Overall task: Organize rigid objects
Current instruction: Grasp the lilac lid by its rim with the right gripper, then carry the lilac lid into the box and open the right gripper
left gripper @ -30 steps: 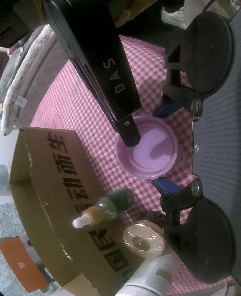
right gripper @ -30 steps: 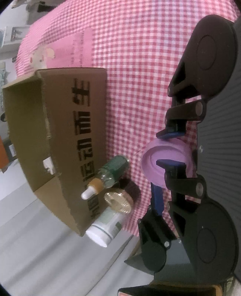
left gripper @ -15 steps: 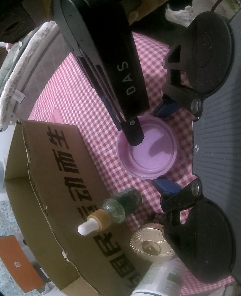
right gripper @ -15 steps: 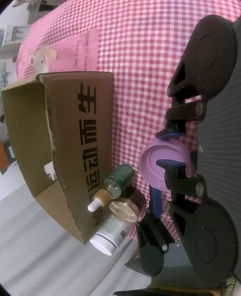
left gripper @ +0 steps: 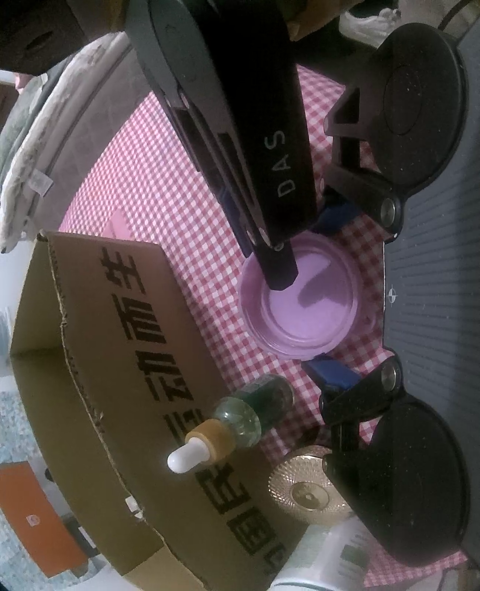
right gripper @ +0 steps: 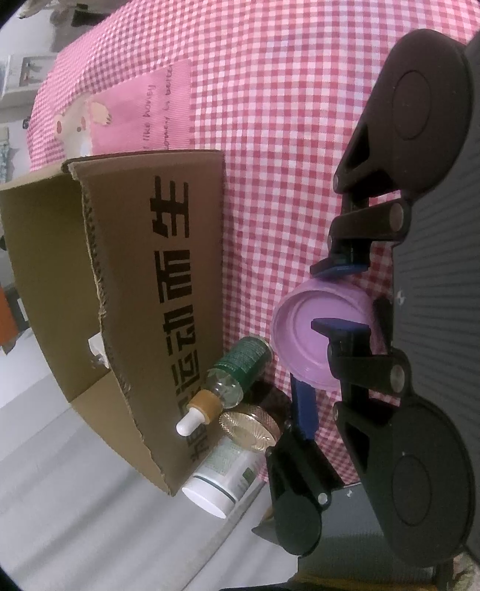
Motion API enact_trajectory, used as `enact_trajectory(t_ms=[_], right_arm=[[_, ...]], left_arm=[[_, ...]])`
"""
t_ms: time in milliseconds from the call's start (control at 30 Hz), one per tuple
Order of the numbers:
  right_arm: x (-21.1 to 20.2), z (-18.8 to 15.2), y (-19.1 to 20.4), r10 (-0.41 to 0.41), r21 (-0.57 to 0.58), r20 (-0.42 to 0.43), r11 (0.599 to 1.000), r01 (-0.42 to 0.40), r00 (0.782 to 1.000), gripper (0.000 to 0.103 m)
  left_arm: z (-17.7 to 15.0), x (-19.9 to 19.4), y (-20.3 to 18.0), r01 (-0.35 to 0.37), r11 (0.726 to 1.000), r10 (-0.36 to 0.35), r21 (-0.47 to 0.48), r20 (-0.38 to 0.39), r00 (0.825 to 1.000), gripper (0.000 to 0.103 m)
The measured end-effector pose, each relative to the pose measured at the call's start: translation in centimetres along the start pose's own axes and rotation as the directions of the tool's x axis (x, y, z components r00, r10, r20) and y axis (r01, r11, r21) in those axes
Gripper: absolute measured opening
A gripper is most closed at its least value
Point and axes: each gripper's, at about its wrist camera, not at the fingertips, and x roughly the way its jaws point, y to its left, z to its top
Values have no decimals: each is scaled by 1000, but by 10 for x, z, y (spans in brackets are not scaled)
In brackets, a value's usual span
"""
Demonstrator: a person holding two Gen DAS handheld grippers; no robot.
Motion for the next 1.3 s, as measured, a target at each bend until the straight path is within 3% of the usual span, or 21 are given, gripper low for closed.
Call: enact_trajectory(t_ms=[667,1300], right_arm=[[-44,0,35,-16,-49,102,999,21,995,26],[-88,17,72,-8,-150,221,988,42,975,26]], left_arm=[[-2,-51,-3,-45,999,45,-5,118,992,72],[7,-101,3,-111,994,109,-8,253,961,72]])
